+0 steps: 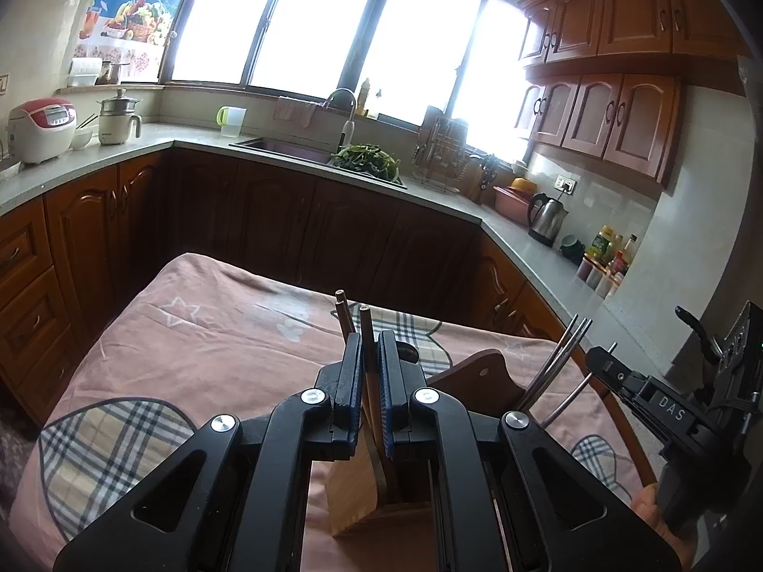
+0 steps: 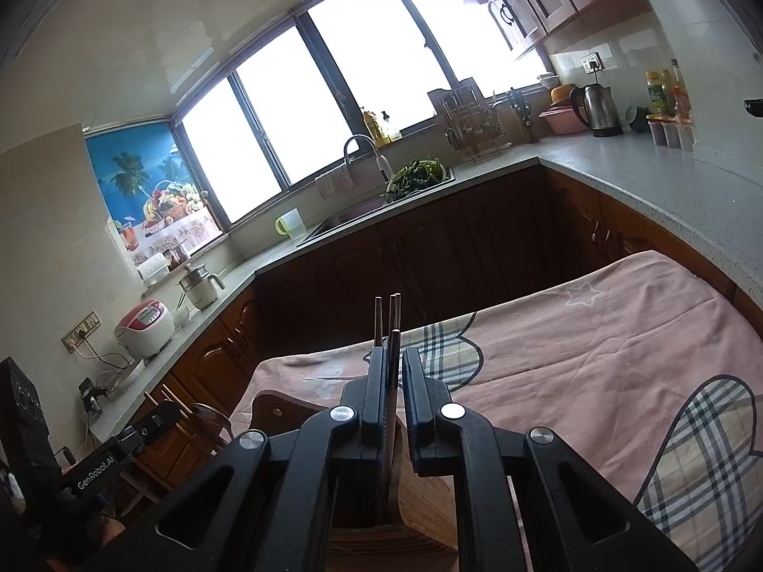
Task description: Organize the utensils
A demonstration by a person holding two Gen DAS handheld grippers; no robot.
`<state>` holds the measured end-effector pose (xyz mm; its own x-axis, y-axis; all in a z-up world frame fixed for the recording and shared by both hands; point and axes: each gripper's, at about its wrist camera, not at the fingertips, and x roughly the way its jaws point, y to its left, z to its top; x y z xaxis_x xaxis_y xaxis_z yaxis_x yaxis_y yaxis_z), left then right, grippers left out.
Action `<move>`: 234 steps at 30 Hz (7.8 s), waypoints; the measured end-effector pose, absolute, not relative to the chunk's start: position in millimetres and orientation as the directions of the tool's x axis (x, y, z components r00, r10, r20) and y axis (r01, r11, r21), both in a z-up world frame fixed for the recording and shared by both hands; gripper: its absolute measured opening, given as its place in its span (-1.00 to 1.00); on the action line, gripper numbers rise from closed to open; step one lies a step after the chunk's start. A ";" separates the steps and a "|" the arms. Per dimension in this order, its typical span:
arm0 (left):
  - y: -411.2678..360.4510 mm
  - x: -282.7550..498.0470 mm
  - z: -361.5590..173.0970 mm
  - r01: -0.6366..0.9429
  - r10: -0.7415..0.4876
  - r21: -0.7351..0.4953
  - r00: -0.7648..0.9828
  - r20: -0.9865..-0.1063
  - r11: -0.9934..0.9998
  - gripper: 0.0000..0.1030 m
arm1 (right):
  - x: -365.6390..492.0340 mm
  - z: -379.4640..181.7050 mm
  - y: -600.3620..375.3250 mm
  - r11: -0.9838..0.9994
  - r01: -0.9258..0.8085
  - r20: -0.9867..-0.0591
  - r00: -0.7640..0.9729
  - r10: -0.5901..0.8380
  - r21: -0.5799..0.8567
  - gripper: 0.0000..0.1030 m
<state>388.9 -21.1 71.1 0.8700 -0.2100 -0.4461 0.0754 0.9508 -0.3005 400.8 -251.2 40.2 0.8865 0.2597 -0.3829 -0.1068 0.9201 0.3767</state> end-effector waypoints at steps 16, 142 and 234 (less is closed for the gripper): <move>-20.9 383.6 71.2 0.091 -0.225 -0.303 0.868 -0.444 0.949 -0.60 | 400.4 40.6 -260.5 0.914 -0.087 -0.387 0.887 0.252 0.396 -0.41; -12.3 26.7 17.4 -0.034 0.049 0.046 0.926 -0.374 0.998 1.00 | 38.1 -23.1 -236.2 0.981 -0.172 -0.212 0.959 0.187 0.087 1.00; -15.1 29.6 20.2 -0.016 0.030 0.041 0.923 -0.383 0.999 1.00 | 39.0 -16.9 -232.1 0.976 -0.198 -0.219 0.952 0.214 0.094 1.00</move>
<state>29.6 -15.1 20.2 0.9234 0.0302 -0.3827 -0.0158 0.9990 0.0409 39.0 -232.1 -16.9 0.9519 0.2144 -0.2188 -0.1982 0.9757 0.0939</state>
